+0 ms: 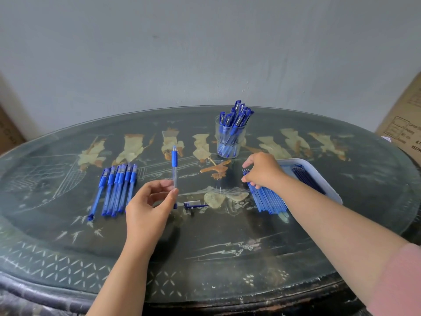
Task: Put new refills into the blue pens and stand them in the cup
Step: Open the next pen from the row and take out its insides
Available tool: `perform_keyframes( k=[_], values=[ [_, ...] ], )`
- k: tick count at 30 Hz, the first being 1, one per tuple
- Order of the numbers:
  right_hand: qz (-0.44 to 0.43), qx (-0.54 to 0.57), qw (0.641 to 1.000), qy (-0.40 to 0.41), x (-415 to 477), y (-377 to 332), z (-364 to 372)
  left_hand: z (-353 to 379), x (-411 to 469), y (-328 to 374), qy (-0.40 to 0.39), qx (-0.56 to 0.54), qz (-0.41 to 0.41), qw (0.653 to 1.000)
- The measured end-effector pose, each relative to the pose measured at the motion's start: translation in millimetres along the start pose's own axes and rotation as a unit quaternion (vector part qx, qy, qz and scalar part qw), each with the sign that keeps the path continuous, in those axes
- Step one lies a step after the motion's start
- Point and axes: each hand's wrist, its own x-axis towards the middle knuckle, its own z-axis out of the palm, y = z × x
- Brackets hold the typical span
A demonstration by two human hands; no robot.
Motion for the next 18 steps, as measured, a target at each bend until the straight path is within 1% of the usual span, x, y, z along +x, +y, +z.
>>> perform_keyframes(
  k=[4, 8, 13, 14, 16, 18],
  values=[
    [-0.013, 0.004, 1.000, 0.008, 0, 0, 0, 0, 0, 0, -0.001, 0.003, 0.001, 1.000],
    [-0.023, 0.039, 0.998, 0.034, -2, 4, -2, -1, 0, 1, -0.002, 0.001, 0.002, 1.000],
    [-0.019, 0.117, 0.982, 0.144, -14, 31, -20, -1, -2, 2, 0.002, -0.007, 0.010, 1.000],
    [-0.005, 0.109, 0.979, 0.171, -16, 41, -26, -1, -2, 2, 0.002, -0.005, 0.014, 1.000],
    [0.038, 0.053, 0.976, 0.209, -22, 62, -36, 0, -3, 2, 0.003, -0.003, 0.020, 1.000],
    [0.061, -0.005, 0.977, 0.204, -28, 79, -39, 1, -4, 3, 0.001, 0.002, 0.027, 1.000]
  ],
)
